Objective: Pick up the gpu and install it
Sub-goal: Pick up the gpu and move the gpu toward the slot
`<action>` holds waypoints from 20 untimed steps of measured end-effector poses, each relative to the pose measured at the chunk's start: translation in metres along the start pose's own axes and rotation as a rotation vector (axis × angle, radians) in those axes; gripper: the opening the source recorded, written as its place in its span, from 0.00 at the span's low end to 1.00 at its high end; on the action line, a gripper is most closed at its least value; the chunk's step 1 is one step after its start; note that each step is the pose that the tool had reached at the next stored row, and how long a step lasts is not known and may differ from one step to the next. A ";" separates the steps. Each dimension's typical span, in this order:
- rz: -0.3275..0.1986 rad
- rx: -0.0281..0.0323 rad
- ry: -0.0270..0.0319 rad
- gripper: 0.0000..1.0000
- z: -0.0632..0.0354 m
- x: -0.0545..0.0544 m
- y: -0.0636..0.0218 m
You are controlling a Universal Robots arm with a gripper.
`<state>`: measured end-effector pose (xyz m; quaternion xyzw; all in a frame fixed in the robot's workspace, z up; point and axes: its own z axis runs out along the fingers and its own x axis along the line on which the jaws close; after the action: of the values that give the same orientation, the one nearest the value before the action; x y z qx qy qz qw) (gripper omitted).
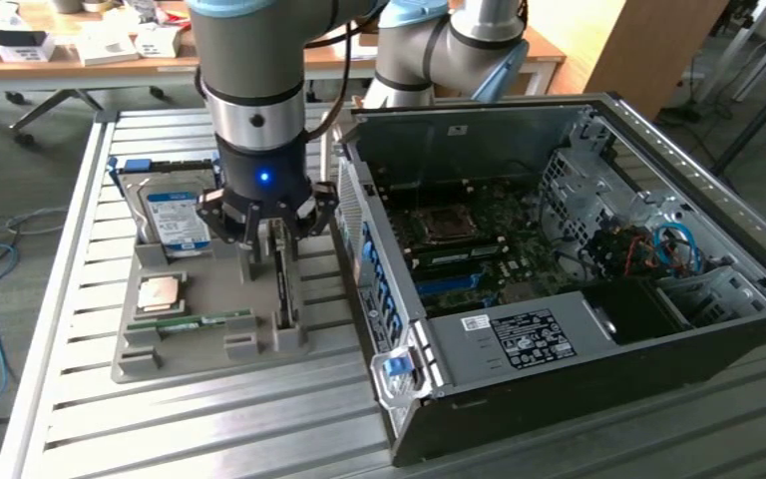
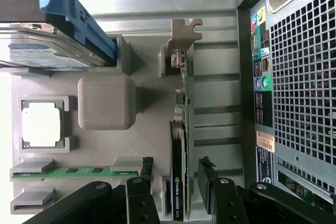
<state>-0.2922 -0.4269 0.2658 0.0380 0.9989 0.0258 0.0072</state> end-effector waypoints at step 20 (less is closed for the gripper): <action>0.000 0.0001 0.0000 0.47 0.0234 0.000 -0.0016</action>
<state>-0.2922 -0.4272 0.2424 0.0380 0.9989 0.0258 0.0071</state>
